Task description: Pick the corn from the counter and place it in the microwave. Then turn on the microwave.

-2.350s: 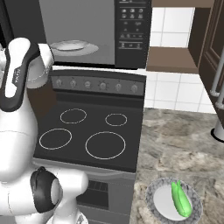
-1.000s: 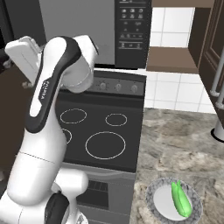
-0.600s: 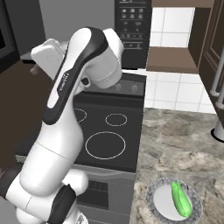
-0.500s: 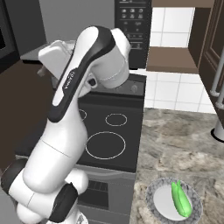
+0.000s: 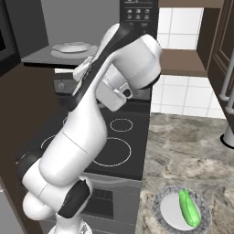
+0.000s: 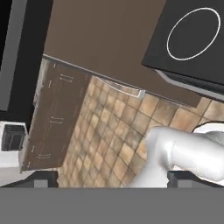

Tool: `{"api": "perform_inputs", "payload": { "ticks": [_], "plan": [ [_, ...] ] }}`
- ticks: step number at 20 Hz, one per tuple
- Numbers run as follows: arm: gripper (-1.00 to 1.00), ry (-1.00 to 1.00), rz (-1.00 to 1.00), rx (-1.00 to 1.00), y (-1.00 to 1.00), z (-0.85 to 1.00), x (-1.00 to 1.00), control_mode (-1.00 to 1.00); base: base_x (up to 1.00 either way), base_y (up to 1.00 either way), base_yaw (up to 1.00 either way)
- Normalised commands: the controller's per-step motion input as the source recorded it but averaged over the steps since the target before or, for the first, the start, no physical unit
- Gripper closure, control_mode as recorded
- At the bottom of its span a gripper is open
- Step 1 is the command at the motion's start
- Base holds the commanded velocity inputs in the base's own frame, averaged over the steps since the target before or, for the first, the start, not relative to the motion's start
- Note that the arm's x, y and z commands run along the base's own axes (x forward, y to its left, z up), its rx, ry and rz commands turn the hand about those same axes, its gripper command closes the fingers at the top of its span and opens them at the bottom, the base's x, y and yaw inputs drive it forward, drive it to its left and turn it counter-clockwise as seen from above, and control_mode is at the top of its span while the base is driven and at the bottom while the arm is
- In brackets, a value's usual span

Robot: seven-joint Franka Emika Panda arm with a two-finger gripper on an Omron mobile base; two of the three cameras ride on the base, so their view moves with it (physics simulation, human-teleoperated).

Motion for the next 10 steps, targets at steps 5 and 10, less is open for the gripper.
{"api": "perform_inputs", "payload": {
  "ticks": [5,10],
  "plan": [
    [-1.0,-0.01,-0.08,-0.25,-0.41,-0.49,0.28,-1.0,0.0,0.0,0.0],
    [-1.0,-0.14,-0.08,-0.24,-0.27,-0.35,0.02,-1.0,0.0,0.0,0.0]
  ]
}}
